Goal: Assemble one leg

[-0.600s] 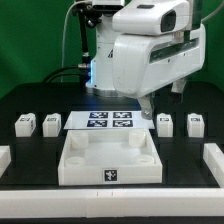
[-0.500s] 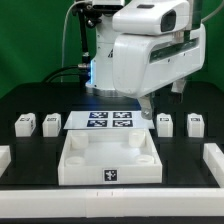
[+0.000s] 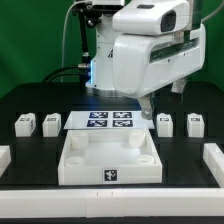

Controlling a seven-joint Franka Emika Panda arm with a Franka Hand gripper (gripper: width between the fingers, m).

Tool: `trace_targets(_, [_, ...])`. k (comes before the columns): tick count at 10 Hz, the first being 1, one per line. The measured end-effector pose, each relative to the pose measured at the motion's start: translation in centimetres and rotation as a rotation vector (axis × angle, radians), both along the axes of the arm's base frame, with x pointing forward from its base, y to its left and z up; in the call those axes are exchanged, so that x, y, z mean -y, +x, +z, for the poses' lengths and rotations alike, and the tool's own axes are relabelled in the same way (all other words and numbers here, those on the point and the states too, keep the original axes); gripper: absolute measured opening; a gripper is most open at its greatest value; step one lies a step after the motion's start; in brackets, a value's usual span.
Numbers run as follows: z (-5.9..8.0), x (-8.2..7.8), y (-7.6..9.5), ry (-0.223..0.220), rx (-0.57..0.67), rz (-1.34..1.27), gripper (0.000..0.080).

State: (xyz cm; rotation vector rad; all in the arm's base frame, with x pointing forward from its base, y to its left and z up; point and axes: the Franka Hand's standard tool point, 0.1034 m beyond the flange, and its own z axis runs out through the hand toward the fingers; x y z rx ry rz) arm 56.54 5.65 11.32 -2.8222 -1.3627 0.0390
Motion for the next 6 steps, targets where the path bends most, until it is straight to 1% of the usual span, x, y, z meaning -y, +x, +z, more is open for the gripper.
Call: trace_targets(6, [-0.05,0.0,-0.02,0.001,-0.001,0.027,0.065])
